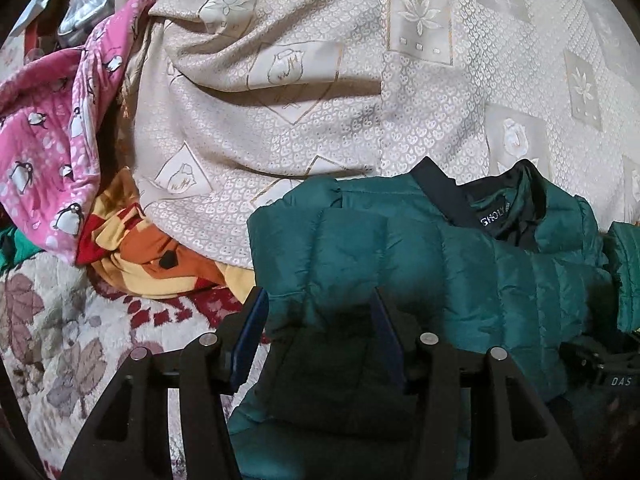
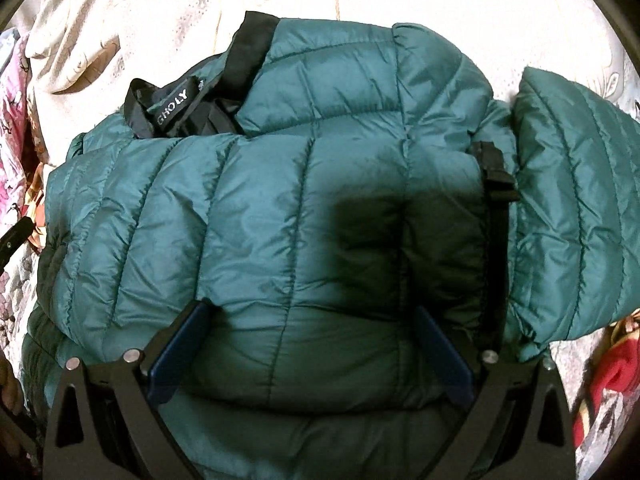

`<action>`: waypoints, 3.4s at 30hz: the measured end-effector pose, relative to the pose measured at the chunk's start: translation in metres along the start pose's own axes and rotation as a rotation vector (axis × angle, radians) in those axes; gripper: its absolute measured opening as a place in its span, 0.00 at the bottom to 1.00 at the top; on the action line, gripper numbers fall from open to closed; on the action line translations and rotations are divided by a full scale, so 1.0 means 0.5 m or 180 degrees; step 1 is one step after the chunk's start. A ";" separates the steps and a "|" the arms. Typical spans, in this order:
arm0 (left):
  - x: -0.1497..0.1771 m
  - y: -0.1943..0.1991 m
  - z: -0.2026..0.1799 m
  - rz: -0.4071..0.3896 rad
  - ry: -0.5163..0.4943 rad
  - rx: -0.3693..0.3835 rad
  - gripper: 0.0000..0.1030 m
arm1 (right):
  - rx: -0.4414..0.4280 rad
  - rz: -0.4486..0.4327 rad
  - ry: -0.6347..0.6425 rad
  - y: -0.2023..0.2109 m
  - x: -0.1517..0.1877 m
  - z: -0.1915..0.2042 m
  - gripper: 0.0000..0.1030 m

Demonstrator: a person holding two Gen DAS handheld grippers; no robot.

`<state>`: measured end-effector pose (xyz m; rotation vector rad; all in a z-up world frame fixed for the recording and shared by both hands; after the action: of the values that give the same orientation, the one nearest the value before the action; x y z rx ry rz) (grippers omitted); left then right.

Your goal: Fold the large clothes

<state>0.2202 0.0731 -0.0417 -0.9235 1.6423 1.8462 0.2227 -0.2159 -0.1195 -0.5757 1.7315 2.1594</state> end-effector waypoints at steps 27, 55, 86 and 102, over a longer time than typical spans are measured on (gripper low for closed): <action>-0.005 0.004 0.014 0.0036 0.0099 0.0032 0.31 | 0.2382 -0.1274 -0.1069 0.467 -0.074 -0.735 1.00; 0.013 -0.028 0.113 0.0373 0.0345 -0.0224 0.31 | 0.1726 -0.1607 -0.0729 0.406 -0.076 -0.402 0.12; 0.052 -0.044 0.354 0.0648 0.0776 -0.0301 0.31 | -0.0199 -0.0427 0.1796 -0.002 0.057 0.580 0.52; -0.005 -0.020 0.047 0.0349 0.0361 0.0636 0.31 | 0.1163 -0.0763 0.0711 0.226 0.035 -0.018 0.82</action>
<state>0.2255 0.0979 -0.0454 -0.8812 1.9414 1.6871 0.1543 -0.2497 -0.0340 -0.8949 1.9918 1.6162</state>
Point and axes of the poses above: each gripper's, at about its wrist camera, not at the fingertips, and y roughly against the way its jaws point, z to its left, x to its underside, the point moved 10 cm from there along -y, roughly the way its jaws point, and after that the axes turned 2 degrees about z, right-handed, at the moved point
